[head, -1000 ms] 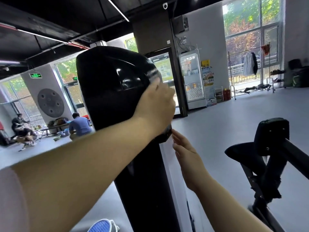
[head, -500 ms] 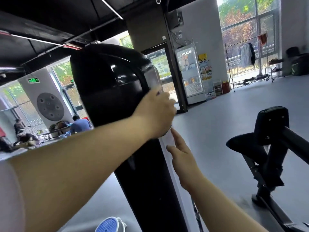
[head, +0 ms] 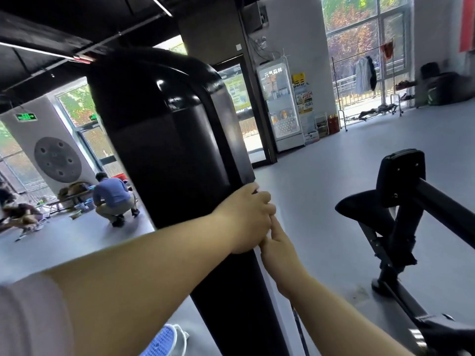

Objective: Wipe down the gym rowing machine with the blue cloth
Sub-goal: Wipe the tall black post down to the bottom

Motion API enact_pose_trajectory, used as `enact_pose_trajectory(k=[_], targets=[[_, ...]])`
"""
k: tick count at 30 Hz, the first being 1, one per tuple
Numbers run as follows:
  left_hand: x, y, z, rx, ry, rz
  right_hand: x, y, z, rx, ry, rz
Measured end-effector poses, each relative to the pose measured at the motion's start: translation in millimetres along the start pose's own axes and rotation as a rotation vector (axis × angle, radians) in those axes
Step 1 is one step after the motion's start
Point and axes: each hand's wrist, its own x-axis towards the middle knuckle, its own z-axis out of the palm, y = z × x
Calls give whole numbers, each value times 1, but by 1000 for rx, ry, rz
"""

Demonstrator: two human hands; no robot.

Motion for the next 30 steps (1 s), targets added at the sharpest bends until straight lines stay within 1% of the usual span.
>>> enact_pose_trajectory(k=[1, 2, 4, 6, 8, 9, 11, 13, 14, 15, 16, 18, 19, 20, 22, 23, 25, 26, 27, 28, 30], targets=[[0, -1, 3, -12, 6, 23, -2, 5, 0, -3, -11, 4], [1, -5, 3, -5, 4, 9, -2, 10, -2, 2, -22, 17], [1, -14, -2, 50, -1, -79, -1, 17, -8, 5, -38, 56], [1, -15, -9, 118, 48, -197, 1, 24, -12, 5, -51, 84], [-1, -1, -5, 99, 80, -257, 1, 32, -13, -3, -52, 94], [-3, 12, 1, 74, 68, -242, 0, 35, -13, -5, -47, 99], [-7, 35, 16, 44, 36, -140, -2, 41, -11, -2, -40, 106], [-6, 41, 20, 23, 32, -48, -1, 46, -10, 2, -41, 112], [-4, 36, 19, 18, 45, -33, 0, 47, -10, 7, -45, 115], [-1, 26, 16, 27, 71, -50, 2, 46, -9, 17, -46, 108], [2, 12, 12, 48, 138, -97, 4, 45, -9, 25, -40, 107], [-1, -18, 2, 70, 352, -245, 10, 40, -9, 45, -11, 111], [-4, -26, 3, 51, 408, -300, 12, 36, -8, 57, -4, 105], [-6, -26, 7, 47, 426, -328, 15, 33, -7, 67, 2, 91], [-13, -6, 20, 57, 419, -289, 18, 26, -4, 86, 14, 71], [-17, 9, 26, 49, 405, -218, 19, 23, -4, 96, 14, 70], [-24, 35, 36, 17, 307, -43, 19, 17, -3, 130, -12, 78], [-25, 36, 37, 13, 267, 13, 18, 14, -3, 134, -17, 80], [-27, 28, 33, 20, 261, 27, 19, 12, -3, 122, -12, 70], [-27, 13, 25, 51, 317, -1, 20, 9, -3, 109, -2, 46], [-31, -27, 8, 62, 496, -125, 24, 0, -1, 124, 28, -5]])
